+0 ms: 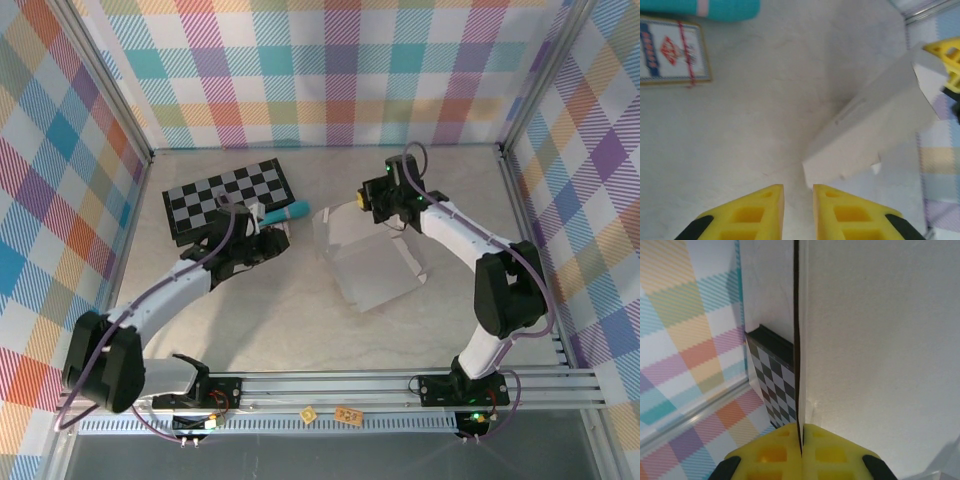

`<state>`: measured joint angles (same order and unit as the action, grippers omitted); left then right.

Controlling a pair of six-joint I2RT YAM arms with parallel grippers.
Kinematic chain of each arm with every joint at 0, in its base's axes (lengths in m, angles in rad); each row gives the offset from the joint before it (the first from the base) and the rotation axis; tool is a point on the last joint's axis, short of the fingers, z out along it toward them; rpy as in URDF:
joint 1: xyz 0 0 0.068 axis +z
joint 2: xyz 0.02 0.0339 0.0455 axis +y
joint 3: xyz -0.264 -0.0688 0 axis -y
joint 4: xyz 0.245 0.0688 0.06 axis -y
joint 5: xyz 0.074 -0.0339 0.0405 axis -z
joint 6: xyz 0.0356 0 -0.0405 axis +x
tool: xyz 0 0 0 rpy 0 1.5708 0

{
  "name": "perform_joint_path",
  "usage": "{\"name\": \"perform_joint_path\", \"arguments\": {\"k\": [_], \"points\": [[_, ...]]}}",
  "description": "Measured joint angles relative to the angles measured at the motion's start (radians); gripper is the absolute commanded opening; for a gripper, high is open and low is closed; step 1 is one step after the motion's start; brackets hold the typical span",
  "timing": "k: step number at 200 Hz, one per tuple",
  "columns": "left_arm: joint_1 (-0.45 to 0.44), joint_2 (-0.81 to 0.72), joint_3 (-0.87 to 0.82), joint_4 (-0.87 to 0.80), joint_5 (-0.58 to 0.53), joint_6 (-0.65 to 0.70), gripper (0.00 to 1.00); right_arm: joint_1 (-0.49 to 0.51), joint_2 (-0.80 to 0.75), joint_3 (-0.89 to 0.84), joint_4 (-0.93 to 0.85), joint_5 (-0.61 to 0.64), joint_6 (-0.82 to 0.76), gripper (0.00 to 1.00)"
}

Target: Fold the paper box

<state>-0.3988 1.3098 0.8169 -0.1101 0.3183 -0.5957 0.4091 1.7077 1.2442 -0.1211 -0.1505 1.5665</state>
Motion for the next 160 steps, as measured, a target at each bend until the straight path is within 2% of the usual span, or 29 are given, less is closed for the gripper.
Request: {"name": "perform_joint_path", "arguments": {"k": [43,85,160], "points": [[-0.013,0.109,-0.005,0.077,0.040,0.117,0.28,0.021,0.000,-0.177,0.195,-0.013,-0.063,0.00],[-0.111,0.138,-0.063,0.212,0.044,0.195,0.31,0.021,-0.001,-0.288,0.393,-0.042,-0.068,0.00],[-0.182,0.230,-0.113,0.399,0.005,0.201,0.35,0.019,-0.011,-0.320,0.511,-0.057,-0.048,0.00]]}}
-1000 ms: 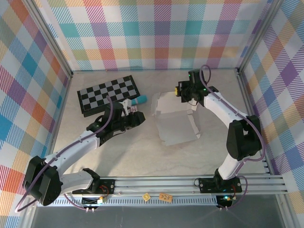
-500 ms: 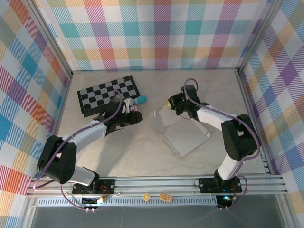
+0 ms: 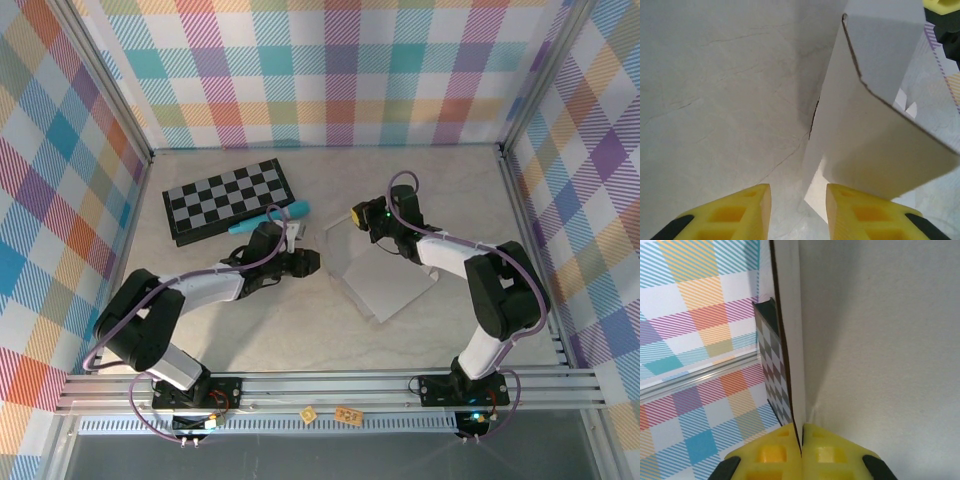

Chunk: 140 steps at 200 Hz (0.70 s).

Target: Fold the paper box

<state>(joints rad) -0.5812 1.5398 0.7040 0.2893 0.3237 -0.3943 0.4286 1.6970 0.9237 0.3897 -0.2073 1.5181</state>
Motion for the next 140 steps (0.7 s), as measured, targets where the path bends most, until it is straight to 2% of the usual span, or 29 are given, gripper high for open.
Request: {"name": "perform_joint_path", "arguments": {"k": [140], "points": [[-0.021,0.145,0.102,0.102,-0.034,0.044,0.36,-0.004,-0.002,0.009,0.047,-0.007,0.026,0.00]]}}
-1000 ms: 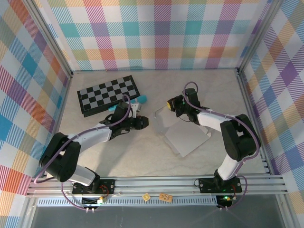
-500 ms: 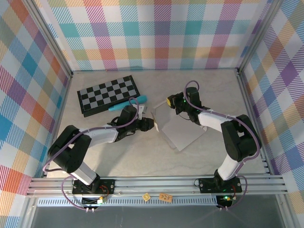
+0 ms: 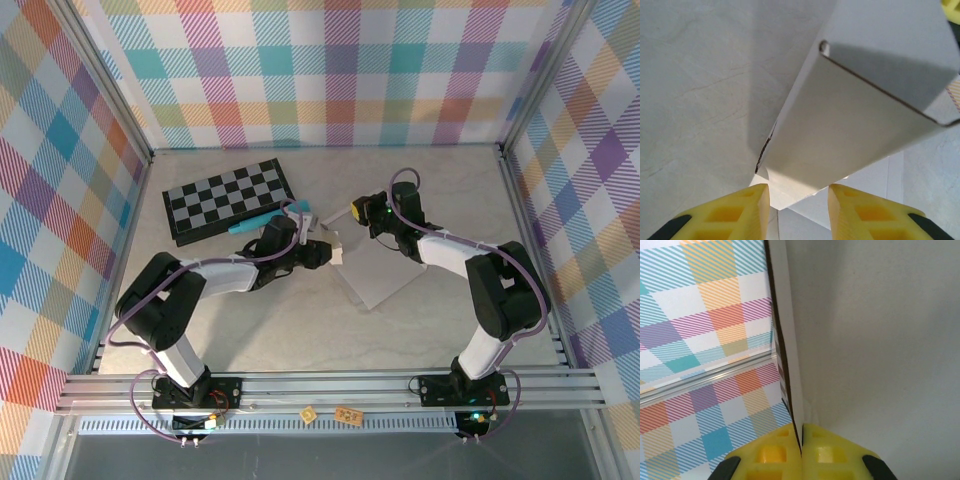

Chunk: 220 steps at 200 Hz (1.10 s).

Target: Fold the paper box

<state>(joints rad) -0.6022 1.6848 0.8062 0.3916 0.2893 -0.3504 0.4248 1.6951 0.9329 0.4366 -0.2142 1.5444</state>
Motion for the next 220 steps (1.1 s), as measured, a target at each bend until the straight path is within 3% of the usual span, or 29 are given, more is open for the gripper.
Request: {"name": "perform_joint_path", "arguments": {"k": [220], "points": [[-0.047,0.033,0.006,0.033,-0.227,0.033,0.46,-0.006,0.161,-0.176,0.623,-0.010,0.012,0.00]]}}
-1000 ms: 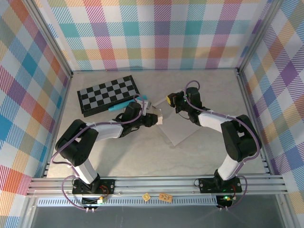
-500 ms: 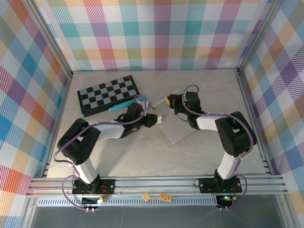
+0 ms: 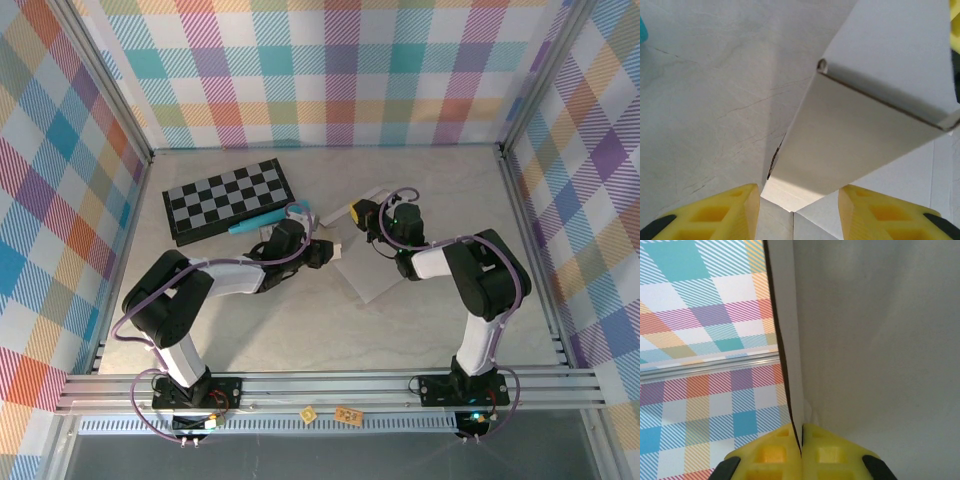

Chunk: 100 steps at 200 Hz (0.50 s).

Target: Fold the paper box

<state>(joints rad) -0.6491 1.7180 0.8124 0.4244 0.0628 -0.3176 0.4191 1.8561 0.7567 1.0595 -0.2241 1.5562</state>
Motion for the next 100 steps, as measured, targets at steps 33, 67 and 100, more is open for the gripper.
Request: {"name": "perform_joint_path", "arguments": {"k": [33,67,100], "points": [[-0.019,0.004,-0.006,0.029,-0.058,-0.003,0.46,-0.001,0.018,-0.005,0.045,0.005,0.005,0.00],[-0.043,0.019,-0.022,0.082,-0.118,-0.003,0.47,-0.001,0.034,-0.007,0.077,0.007,0.010,0.00],[-0.061,0.043,-0.045,0.169,-0.167,-0.007,0.47,-0.002,0.040,-0.010,0.093,0.018,0.029,0.00]]}}
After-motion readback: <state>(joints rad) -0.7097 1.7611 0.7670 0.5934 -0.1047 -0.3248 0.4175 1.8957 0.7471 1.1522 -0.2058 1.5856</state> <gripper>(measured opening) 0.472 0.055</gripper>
